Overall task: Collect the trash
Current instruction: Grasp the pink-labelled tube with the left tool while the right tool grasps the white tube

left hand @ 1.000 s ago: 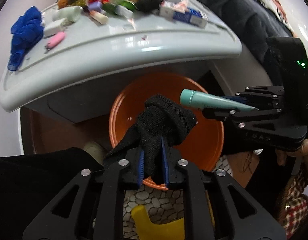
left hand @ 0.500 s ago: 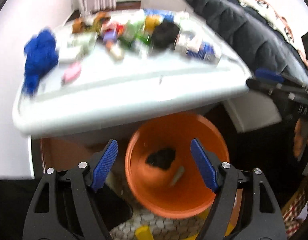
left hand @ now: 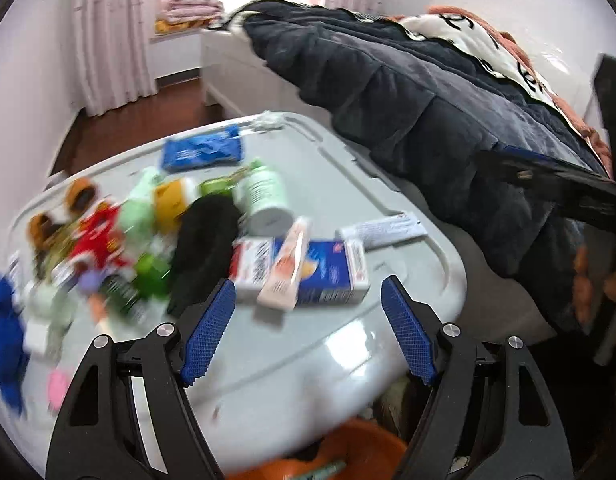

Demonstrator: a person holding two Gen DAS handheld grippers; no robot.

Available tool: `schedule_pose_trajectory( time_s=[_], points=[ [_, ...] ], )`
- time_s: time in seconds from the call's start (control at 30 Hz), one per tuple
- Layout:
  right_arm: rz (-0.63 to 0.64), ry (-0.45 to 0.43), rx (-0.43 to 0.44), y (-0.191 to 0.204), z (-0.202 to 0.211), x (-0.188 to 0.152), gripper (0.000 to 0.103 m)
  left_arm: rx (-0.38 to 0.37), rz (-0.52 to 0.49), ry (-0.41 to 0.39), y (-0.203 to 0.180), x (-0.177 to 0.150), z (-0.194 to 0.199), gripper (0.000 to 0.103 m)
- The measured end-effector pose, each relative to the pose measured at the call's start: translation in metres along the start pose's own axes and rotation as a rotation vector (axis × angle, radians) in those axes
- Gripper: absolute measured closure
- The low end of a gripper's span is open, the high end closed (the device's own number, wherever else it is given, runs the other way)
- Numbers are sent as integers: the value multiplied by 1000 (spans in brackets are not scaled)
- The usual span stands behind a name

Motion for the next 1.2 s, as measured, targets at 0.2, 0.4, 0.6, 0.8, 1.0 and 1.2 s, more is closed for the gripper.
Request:
schedule_pose_trajectory(
  time_s=[0.2, 0.4, 0.6, 0.8, 1.0, 1.2],
  points=[
    [-29, 10, 33, -1, 4, 1, 14, -21, -27, 48, 6, -2, -44, 44],
    [3, 28, 46, 1, 5, -4, 14, -14, -53, 58, 7, -4, -71, 55],
    [6, 39, 32, -8, 4, -8, 14, 38, 0, 42, 17, 0, -73, 82],
    [179, 100, 98, 5, -10, -18, 14, 48, 22, 48, 18, -8, -49, 82],
    [553, 217, 313, 47, -64, -53, 24, 48, 48, -1, 20, -9, -7, 82],
    [692, 293, 356, 55, -116, -68, 45, 21, 83, -22, 27, -15, 13, 81]
  ],
)
Point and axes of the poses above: each gripper's, at about its wrist camera, not at the fingertips, and z roughly against the way its jaws point, y to its left, x to its top, the point moved 4 cm from there along -z, roughly the way its jaws point, and after that the axes turned 10 degrees about -y, right-handed, at the moved point
